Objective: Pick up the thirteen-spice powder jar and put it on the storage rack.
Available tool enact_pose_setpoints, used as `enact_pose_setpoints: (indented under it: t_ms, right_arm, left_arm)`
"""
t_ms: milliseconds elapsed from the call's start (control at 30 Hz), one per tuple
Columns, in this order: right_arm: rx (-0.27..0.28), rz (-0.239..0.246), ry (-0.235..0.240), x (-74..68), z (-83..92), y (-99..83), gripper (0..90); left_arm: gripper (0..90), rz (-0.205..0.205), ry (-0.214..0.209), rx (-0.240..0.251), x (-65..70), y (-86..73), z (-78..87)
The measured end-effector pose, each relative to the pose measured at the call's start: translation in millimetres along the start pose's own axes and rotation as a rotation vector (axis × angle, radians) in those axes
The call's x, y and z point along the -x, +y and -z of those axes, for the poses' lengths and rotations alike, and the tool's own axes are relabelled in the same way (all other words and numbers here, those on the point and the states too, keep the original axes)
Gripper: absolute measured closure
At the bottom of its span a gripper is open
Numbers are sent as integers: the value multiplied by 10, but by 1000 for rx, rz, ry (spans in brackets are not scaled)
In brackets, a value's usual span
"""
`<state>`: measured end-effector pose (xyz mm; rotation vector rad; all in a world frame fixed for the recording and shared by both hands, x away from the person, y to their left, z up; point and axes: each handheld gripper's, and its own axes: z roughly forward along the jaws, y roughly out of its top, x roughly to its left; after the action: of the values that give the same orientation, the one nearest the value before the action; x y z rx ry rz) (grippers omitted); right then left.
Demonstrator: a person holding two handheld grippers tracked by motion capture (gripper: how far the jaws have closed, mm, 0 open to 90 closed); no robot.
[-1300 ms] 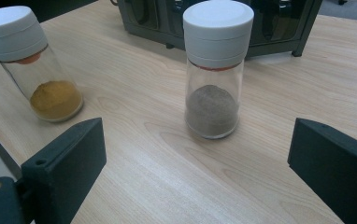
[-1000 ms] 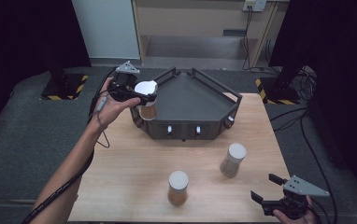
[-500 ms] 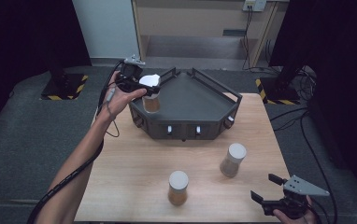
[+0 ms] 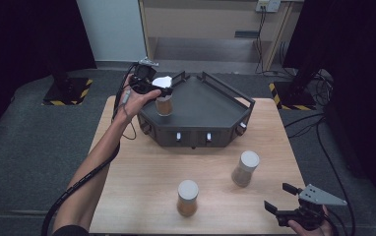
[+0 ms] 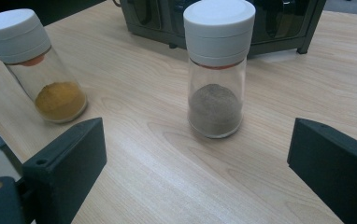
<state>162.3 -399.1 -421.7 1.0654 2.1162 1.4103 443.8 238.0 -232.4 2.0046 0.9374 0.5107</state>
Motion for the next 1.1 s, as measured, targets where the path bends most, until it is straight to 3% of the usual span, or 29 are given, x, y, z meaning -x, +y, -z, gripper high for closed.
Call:
enact_pose_setpoints:
  t_ms: [467,1100]
  right_arm:
    - [-4,3,6,2,-10,6,52]
    - [-9,7,10,-1,-15,13,53]
  left_arm:
    - [302,31,27,-6,-12,-48,-150]
    - [302,39,22,-26,-15,-82,-248]
